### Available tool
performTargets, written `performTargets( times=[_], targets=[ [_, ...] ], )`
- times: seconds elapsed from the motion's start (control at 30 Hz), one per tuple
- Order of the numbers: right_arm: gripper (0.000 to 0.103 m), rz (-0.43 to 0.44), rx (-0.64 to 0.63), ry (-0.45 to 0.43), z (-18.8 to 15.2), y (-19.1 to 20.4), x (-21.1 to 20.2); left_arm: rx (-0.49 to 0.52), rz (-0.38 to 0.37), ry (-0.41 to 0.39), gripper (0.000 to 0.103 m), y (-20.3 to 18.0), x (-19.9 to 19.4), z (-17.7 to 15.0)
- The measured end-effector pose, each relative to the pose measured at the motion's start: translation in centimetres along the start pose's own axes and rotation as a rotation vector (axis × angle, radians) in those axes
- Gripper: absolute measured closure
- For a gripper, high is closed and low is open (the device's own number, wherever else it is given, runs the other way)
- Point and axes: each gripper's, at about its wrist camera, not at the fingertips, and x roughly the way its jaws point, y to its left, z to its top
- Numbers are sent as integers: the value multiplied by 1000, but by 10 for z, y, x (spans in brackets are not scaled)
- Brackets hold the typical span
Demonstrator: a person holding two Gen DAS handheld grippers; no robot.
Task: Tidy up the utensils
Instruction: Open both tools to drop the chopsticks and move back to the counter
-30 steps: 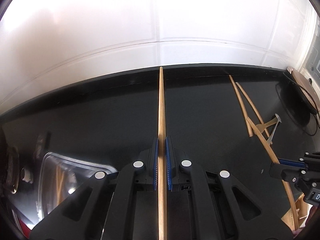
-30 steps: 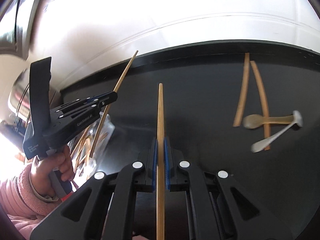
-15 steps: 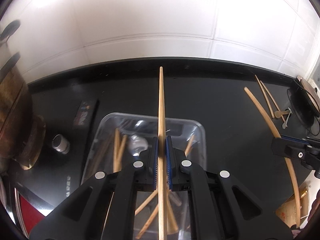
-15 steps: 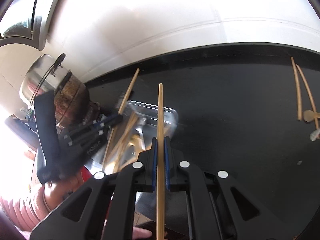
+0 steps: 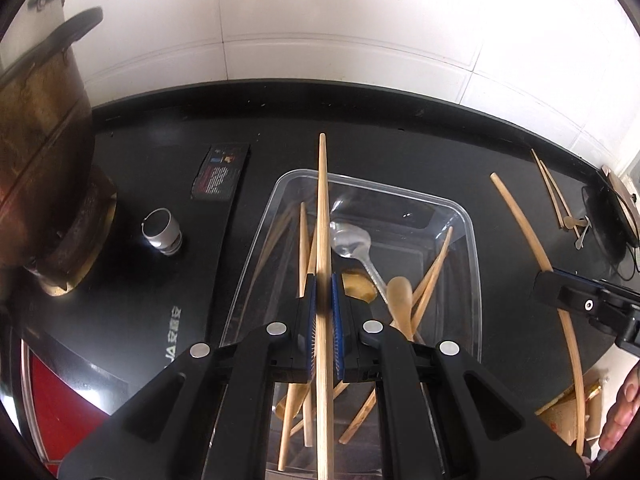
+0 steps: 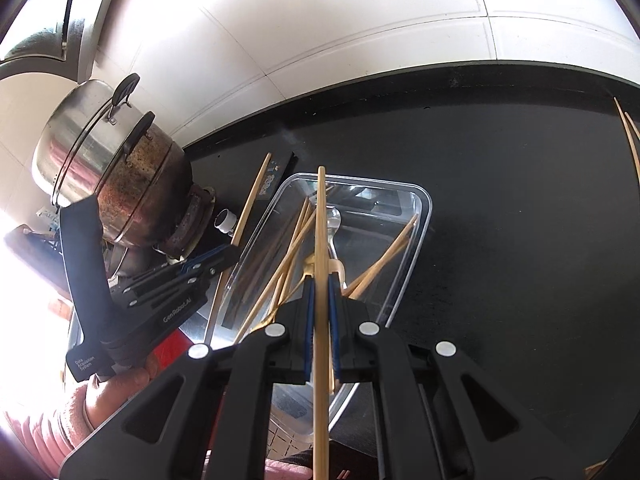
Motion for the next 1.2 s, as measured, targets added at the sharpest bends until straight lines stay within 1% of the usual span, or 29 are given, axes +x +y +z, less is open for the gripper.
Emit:
performTargets(
  times=[0.33, 0.57, 0.63, 0.67, 0.7, 0.73, 0.77, 0.8, 0.83, 0.87, 0.9, 0.93, 1.0, 1.1, 1.2],
  targets=[
    [96, 7, 10, -2, 4, 2, 12, 20, -2, 19, 97, 5, 5, -1],
    [96, 5, 12, -6, 13, 7, 17, 18, -18, 26, 97, 9, 11, 2],
    [96, 22, 46, -10, 18, 5, 20, 27, -33, 42, 97, 8, 15, 1],
    [96, 44, 80, -14, 21, 3, 23, 35, -38, 64, 97, 6, 19, 1],
    [96, 60, 111, -19, 24, 1, 26, 37, -34, 84, 92, 6, 24, 1],
    [96, 56, 133, -18, 28, -1, 31, 36, -32, 100, 85, 6, 27, 1],
    [95, 47, 141, -15, 31, -2, 34, 32, -25, 113, 48, 6, 30, 2],
    [83, 36, 157, -6, 33, -4, 38, 29, -8, 109, 8, 7, 30, 3],
    [65, 26, 178, -6, 34, -8, 38, 28, 2, 83, 6, 9, 26, 4],
    [17, 22, 189, -34, 35, -12, 34, 26, 7, 45, 6, 11, 19, 5],
    [6, 17, 196, -71, 35, -15, 28, 27, 22, 26, 6, 12, 14, 7],
    [6, 0, 204, -108, 37, -20, 20, 28, 38, 21, 6, 13, 12, 8],
    [6, -17, 217, -133, 43, -31, 10, 29, 59, 23, 6, 13, 12, 9],
    [6, -77, 256, -187, 43, -55, -8, 20, 40, 52, 6, 6, 18, 9],
    [6, -117, 318, -188, 34, -84, -20, 35, 21, 50, 6, -10, 21, 12]
  ],
)
